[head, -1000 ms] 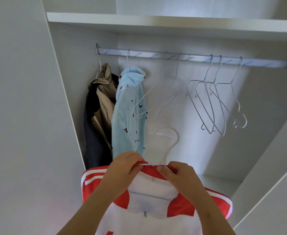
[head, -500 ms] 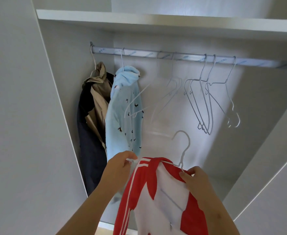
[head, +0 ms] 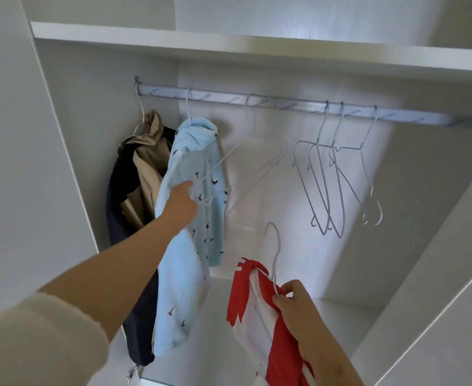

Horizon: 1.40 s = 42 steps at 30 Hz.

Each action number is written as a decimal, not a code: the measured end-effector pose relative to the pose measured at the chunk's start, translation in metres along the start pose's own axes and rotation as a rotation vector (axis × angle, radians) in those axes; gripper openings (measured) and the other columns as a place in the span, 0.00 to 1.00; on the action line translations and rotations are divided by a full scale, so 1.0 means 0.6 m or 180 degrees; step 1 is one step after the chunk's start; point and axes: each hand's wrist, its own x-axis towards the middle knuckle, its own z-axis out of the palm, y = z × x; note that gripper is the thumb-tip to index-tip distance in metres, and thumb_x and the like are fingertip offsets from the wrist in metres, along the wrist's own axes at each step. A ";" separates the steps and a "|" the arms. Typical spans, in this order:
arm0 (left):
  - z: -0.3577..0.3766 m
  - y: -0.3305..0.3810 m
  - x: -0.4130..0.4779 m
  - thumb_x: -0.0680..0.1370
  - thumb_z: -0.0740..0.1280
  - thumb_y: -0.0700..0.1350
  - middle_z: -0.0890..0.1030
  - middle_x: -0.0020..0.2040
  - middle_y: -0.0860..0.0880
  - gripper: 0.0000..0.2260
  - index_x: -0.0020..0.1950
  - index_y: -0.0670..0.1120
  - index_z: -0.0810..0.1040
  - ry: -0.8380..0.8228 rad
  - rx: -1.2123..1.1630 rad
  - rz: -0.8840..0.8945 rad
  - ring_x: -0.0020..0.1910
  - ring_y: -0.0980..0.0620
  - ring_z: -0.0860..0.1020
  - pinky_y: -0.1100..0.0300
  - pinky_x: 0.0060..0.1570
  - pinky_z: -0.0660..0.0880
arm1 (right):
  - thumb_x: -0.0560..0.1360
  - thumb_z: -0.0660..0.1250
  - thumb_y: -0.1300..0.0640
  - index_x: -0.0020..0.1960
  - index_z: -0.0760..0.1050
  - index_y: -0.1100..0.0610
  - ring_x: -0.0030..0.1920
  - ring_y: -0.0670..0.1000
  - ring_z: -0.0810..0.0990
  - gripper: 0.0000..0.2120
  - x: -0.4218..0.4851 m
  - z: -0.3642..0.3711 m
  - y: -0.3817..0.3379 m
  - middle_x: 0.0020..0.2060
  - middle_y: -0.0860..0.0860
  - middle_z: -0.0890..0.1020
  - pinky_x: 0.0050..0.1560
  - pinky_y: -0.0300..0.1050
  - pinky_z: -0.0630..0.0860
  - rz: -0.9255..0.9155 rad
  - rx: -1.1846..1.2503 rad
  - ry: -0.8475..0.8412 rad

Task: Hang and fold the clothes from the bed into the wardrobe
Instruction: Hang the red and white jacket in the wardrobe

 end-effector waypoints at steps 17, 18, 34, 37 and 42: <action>0.011 -0.024 0.017 0.80 0.56 0.34 0.78 0.51 0.44 0.11 0.52 0.44 0.76 -0.0695 -0.0170 -0.0319 0.48 0.49 0.76 0.55 0.49 0.72 | 0.78 0.60 0.56 0.46 0.67 0.51 0.43 0.48 0.75 0.02 0.020 0.047 -0.017 0.43 0.50 0.76 0.37 0.38 0.68 0.0068 0.0237 -0.0180; 0.006 -0.028 0.016 0.80 0.55 0.34 0.78 0.50 0.44 0.11 0.51 0.44 0.76 -0.0624 -0.0182 -0.0293 0.47 0.49 0.77 0.55 0.48 0.72 | 0.77 0.60 0.57 0.47 0.68 0.52 0.43 0.48 0.75 0.01 0.022 0.052 -0.024 0.43 0.50 0.76 0.37 0.39 0.68 0.0054 0.0302 -0.0185; -0.058 -0.007 0.083 0.77 0.59 0.35 0.78 0.44 0.52 0.13 0.42 0.51 0.77 0.0328 -0.0569 0.0394 0.40 0.57 0.76 0.65 0.41 0.73 | 0.75 0.63 0.65 0.46 0.72 0.56 0.37 0.52 0.76 0.05 0.117 0.120 -0.206 0.41 0.55 0.78 0.41 0.45 0.75 -0.0475 0.1251 -0.0145; -0.069 0.014 0.124 0.77 0.60 0.37 0.78 0.45 0.54 0.13 0.40 0.54 0.77 0.0296 -0.0444 0.0676 0.44 0.56 0.76 0.61 0.49 0.73 | 0.74 0.62 0.68 0.42 0.73 0.57 0.34 0.52 0.76 0.07 0.149 0.120 -0.257 0.37 0.55 0.78 0.41 0.47 0.76 -0.0549 0.1412 0.0061; -0.082 0.031 0.190 0.77 0.62 0.39 0.74 0.49 0.55 0.10 0.45 0.54 0.76 0.0358 0.0175 0.1091 0.45 0.58 0.72 0.73 0.37 0.67 | 0.73 0.62 0.70 0.40 0.74 0.58 0.34 0.52 0.77 0.09 0.192 0.107 -0.358 0.36 0.56 0.79 0.38 0.46 0.77 -0.0818 0.1662 0.0319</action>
